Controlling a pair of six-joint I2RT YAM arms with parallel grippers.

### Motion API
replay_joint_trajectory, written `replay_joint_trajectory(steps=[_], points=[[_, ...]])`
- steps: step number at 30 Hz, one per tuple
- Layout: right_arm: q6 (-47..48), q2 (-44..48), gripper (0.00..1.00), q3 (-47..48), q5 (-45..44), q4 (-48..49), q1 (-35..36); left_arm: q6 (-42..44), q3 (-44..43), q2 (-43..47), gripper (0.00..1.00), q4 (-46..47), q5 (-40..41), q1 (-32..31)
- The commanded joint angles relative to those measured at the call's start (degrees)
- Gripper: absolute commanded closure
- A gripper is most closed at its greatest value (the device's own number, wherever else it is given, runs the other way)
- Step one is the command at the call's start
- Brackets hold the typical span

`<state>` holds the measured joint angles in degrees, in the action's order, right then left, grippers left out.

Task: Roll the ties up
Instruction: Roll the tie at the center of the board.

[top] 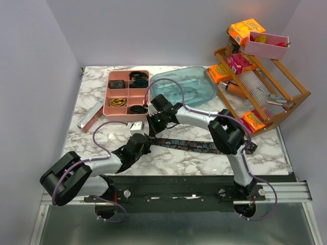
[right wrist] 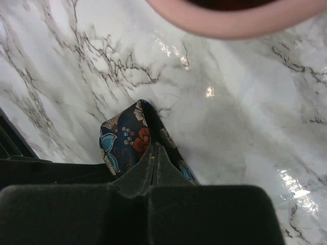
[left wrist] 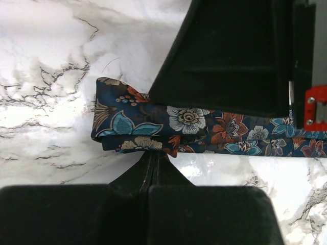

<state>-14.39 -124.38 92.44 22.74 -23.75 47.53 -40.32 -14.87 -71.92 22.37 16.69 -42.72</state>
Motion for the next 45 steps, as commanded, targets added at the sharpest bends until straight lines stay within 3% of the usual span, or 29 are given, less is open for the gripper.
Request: replay_joint_trajectory(steps=[1, 15, 34, 45], points=[[0.77, 4.32, 0.99, -2.27, -1.91, -1.30, 0.81, -0.38, 0.55, -1.03, 1.00, -1.19, -0.52, 0.44], [0.59, 6.78, 0.98, -1.22, -6.83, -0.25, 0.90, 0.41, 0.46, -0.77, 1.00, -0.05, -1.75, 0.53], [-0.02, 10.47, 0.98, -4.73, -4.99, 5.72, 0.90, 0.41, 0.46, -0.85, 1.00, 0.48, -2.10, 0.44], [0.15, 6.78, 0.99, -5.69, -1.82, 6.43, 2.57, 0.06, 0.90, -0.41, 1.00, 0.74, -1.83, 0.53]])
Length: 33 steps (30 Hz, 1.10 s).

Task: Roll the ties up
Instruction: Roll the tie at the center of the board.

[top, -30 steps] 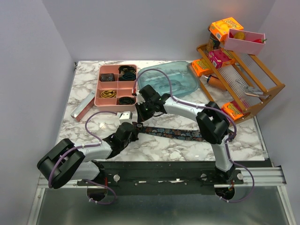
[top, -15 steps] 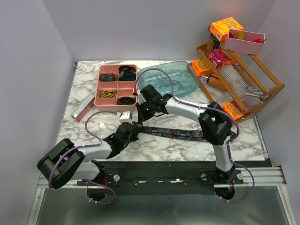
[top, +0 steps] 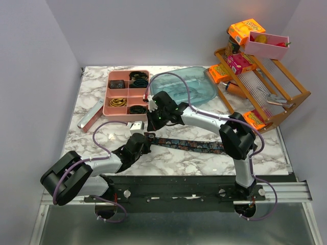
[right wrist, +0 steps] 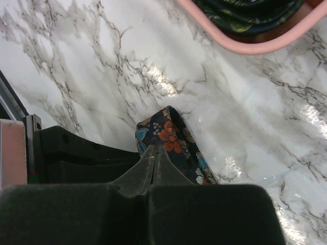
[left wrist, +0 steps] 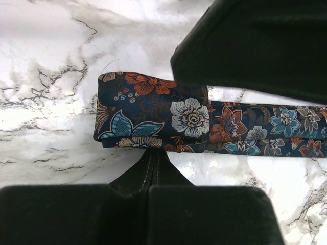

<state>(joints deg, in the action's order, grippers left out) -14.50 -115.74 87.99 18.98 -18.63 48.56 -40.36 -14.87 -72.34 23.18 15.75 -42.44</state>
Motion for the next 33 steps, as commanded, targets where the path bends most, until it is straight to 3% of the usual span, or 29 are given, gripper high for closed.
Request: replay_joint_trajectory(steps=[1, 19, 20, 24, 30, 33], points=[[0.44, -1.94, 0.99, -1.59, 1.85, 1.06, 1.98, 0.10, 1.07, 0.09, 1.00, -0.06, -0.72, 0.25], [-0.09, -3.17, 0.99, -6.42, -3.77, -1.23, 2.60, 0.37, 1.60, 4.21, 0.98, -1.12, -0.89, 0.25], [0.00, -3.26, 0.99, -6.51, -3.86, -1.32, 2.51, 0.37, 1.52, 5.96, 0.95, -1.90, -0.89, 0.33], [-0.09, -3.17, 0.99, -6.42, -4.04, -1.84, 2.51, -1.12, 1.60, 11.41, 0.61, -4.72, -1.95, 1.39], [0.18, -2.56, 0.99, -5.98, -2.90, -1.93, 2.51, -6.38, 2.57, 20.30, 0.31, -8.59, -1.86, 7.00], [0.18, -2.12, 0.99, -5.72, -1.76, -1.85, 2.42, -8.33, 3.62, 20.22, 0.25, -6.93, -5.36, 11.75]])
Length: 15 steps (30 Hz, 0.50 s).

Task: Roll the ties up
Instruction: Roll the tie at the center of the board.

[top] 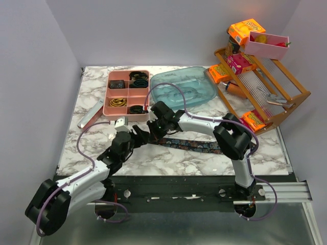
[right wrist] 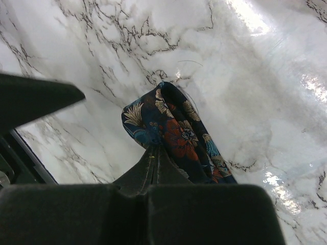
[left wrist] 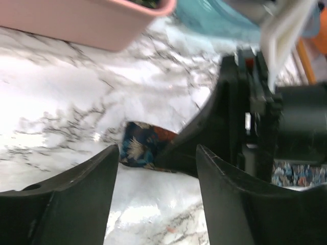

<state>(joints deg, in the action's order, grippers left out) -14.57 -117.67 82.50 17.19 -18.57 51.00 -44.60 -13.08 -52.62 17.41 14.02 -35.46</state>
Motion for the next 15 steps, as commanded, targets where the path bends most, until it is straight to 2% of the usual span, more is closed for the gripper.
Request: replay_joint_trajectory(steps=[1, 6, 7, 11, 14, 15], points=[[0.33, -0.11, 0.99, -0.15, 0.21, -2.00, 0.06, -4.96, 2.09, -0.02, 0.25, -0.11, -5.04, 5.92], [0.33, 0.16, 0.99, -0.23, 0.47, -1.91, -0.11, -7.08, 3.32, -8.89, 0.25, 11.66, -13.83, 11.11], [0.24, 0.16, 0.99, -0.32, 0.74, -1.91, -0.11, -7.43, 3.50, -10.47, 0.24, 13.86, -16.98, 11.38], [-0.02, -0.11, 0.99, -0.15, 1.00, -1.82, -0.20, -9.97, 4.73, -18.55, 0.25, 24.15, -20.87, 11.73], [-0.02, -0.28, 0.99, 0.12, 1.35, -1.74, -0.46, -10.33, 4.91, -23.12, 0.30, 29.16, -21.67, 11.73], [-0.02, -0.37, 0.99, 0.29, 1.53, -1.82, -0.47, -10.59, 4.99, -24.19, 0.34, 30.30, -21.75, 11.73]])
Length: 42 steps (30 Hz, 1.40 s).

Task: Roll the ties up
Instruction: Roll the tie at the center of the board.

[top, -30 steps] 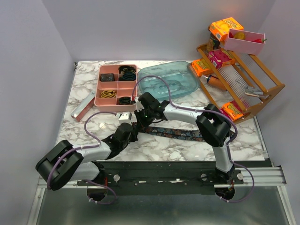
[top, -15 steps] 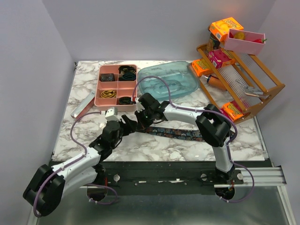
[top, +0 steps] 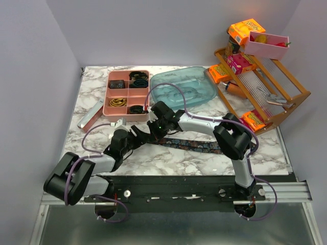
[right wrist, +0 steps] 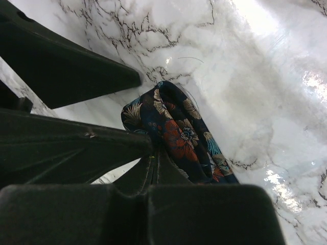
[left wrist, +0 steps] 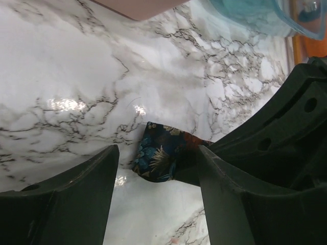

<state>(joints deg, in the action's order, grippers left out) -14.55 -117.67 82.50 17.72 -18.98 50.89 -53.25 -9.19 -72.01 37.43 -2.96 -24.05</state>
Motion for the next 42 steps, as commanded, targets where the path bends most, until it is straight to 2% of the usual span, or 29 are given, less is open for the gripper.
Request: replay_joint_trajectory(steps=[1, 2, 3, 6, 9, 15, 21, 27, 35, 39, 42], points=[[-0.04, -0.28, 0.99, 0.29, 1.44, -1.41, -0.44, -1.94, 1.37, -5.77, 0.38, 11.43, -4.86, 0.32], [-0.04, -0.28, 0.99, 0.29, 1.53, -1.41, -0.36, -1.85, 1.54, -7.86, 0.41, 13.35, -5.12, 0.32], [-0.13, -0.11, 0.99, 0.29, 1.71, -1.23, -0.53, -1.77, 1.63, -8.93, 0.51, 14.50, -5.30, 0.32], [-0.31, -0.02, 0.99, 0.73, 2.59, -1.32, -0.71, -1.68, 2.16, -12.97, 0.66, 20.46, -6.87, 0.32], [-0.40, 0.33, 0.99, 1.43, 3.20, -1.23, -0.97, -1.85, 2.86, -16.75, 0.73, 26.00, -7.67, 0.32], [-0.48, 1.47, 0.99, 2.23, 3.91, -1.32, -1.32, -1.85, 3.74, -19.31, 0.81, 30.86, -6.53, 0.32], [-0.13, 3.49, 0.99, 1.61, 1.54, -1.50, -1.76, 0.51, 2.69, -14.05, 0.81, 22.80, -4.60, 0.32], [0.66, 4.11, 0.99, 0.56, -2.77, -2.02, -1.85, 3.42, 0.67, -7.98, 0.73, 12.08, -2.23, 0.23], [1.10, -0.72, 0.99, 1.26, -4.00, -2.11, -1.76, 5.35, -0.92, -6.66, 0.60, 8.62, -2.22, -0.12], [1.10, -1.95, 0.99, 1.44, -4.53, -2.02, -1.76, 6.05, -1.18, -6.39, 0.40, 6.87, -1.08, -0.12], [1.10, -2.48, 0.99, 1.26, -4.62, -2.20, -1.76, 6.49, -1.27, -5.86, 0.31, 5.47, -0.03, -0.12]])
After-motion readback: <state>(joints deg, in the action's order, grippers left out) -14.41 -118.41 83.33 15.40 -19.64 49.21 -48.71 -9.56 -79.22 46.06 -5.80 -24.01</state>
